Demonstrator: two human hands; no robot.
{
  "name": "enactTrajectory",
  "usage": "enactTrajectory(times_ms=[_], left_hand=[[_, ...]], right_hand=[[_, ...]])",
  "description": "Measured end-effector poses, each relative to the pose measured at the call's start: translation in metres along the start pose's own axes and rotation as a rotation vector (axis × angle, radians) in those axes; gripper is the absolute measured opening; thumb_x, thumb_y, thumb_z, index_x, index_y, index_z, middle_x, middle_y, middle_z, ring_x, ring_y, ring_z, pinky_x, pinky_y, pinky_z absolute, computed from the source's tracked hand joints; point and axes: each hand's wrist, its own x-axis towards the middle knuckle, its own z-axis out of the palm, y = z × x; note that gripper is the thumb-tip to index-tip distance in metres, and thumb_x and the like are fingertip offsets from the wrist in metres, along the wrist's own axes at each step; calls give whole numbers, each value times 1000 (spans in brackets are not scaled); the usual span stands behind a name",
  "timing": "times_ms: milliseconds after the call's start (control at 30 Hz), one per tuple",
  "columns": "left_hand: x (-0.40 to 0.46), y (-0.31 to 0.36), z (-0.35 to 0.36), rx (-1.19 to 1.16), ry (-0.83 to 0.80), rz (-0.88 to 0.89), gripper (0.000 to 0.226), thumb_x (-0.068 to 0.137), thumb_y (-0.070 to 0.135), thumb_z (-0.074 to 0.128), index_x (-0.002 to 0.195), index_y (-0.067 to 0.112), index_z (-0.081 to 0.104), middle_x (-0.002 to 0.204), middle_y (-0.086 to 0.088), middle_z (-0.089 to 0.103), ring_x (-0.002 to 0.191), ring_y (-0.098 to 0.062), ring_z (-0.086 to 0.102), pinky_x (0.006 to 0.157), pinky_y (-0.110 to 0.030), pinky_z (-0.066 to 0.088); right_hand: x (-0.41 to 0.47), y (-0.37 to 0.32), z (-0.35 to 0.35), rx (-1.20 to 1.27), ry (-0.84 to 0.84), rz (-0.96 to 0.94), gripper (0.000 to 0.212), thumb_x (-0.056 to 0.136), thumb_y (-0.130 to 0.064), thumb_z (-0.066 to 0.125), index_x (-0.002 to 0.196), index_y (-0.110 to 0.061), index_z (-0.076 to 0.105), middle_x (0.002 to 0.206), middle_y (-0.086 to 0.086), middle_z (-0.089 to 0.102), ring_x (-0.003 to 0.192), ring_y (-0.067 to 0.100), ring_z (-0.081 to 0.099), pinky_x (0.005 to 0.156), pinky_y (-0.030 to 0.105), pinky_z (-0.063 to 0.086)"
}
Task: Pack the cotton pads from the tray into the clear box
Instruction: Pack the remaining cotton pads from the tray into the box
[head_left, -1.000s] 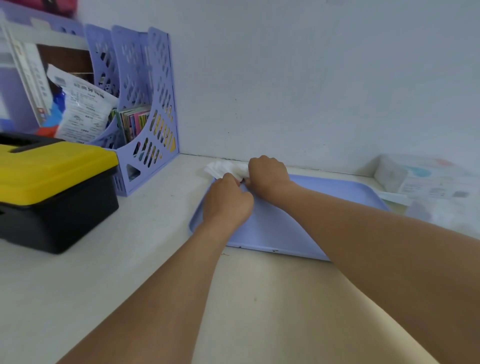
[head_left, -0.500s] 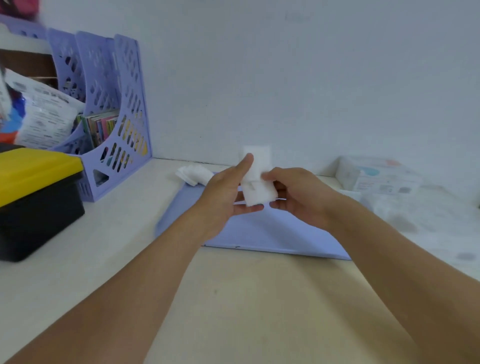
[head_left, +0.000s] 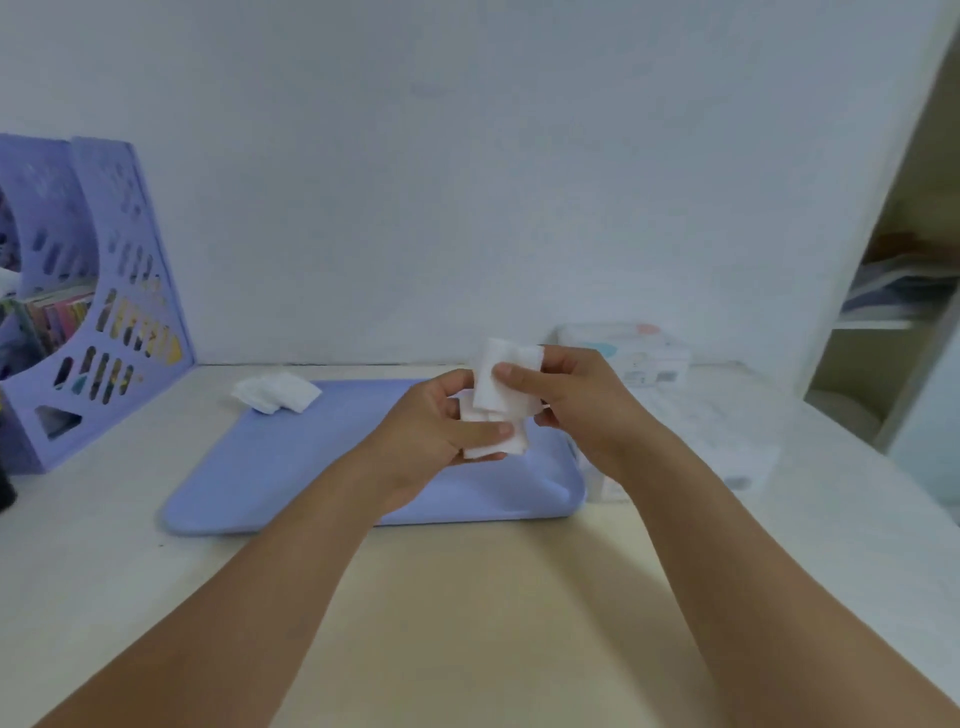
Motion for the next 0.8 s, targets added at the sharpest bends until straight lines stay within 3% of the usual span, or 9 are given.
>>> enactTrajectory(times_ms=[100, 133, 200, 267, 367, 500, 600, 800], left_hand=[[8, -15, 3, -19, 125, 26, 48, 86, -11, 69, 128, 12, 60, 118, -23, 70, 102, -31, 72, 75, -33, 62], [11, -19, 5, -19, 148, 29, 49, 89, -11, 65, 131, 13, 58, 120, -24, 68, 105, -33, 71, 77, -35, 62], [11, -25, 5, -80, 148, -8, 46, 96, -8, 57, 137, 15, 51, 125, -22, 66, 107, -34, 70, 78, -39, 63], [11, -26, 7, -145, 126, -66, 39, 102, -1, 51, 137, 17, 50, 127, -20, 64, 105, -35, 72, 74, -40, 63], [12, -23, 9, -209, 81, -121, 31, 106, 3, 42, 132, 14, 53, 124, -22, 67, 98, -38, 74, 72, -44, 63], [10, -19, 10, -254, 64, -131, 30, 106, 4, 40, 129, 12, 58, 121, -22, 68, 97, -38, 74, 71, -45, 63], [9, -14, 6, -218, 56, -118, 31, 105, 5, 40, 126, 12, 62, 121, -18, 69, 100, -34, 74, 70, -42, 62], [3, -5, -5, -221, -46, -104, 37, 103, 2, 36, 128, 8, 63, 120, -20, 71, 103, -34, 72, 74, -41, 61]], right_hand=[[3, -1, -16, 178, 46, 88, 21, 89, -18, 76, 106, -5, 76, 109, 15, 76, 98, 26, 71, 95, 45, 53], [4, -1, -21, 229, 46, 118, 23, 89, -18, 76, 107, -4, 76, 110, 16, 76, 98, 27, 70, 97, 45, 54], [4, -1, -23, 254, -5, 159, 18, 88, -19, 77, 101, -7, 77, 96, 9, 77, 83, 19, 65, 74, 30, 58], [4, -2, -23, 224, -48, 162, 20, 89, -22, 77, 103, -8, 76, 87, 4, 72, 74, 14, 59, 59, 21, 50], [5, 0, -21, 171, -64, 152, 33, 92, -23, 74, 117, -2, 69, 96, 9, 75, 82, 19, 64, 61, 21, 53], [7, 4, -15, 118, -77, 147, 45, 91, -23, 74, 123, 6, 62, 107, 17, 76, 89, 22, 68, 81, 33, 52], [5, 3, -15, -56, -103, 87, 39, 88, -25, 77, 114, 3, 68, 91, 7, 73, 74, 12, 64, 73, 29, 47], [4, 4, -15, -126, -141, 27, 22, 90, -18, 75, 113, -15, 74, 79, -3, 72, 60, 4, 61, 57, 17, 46]])
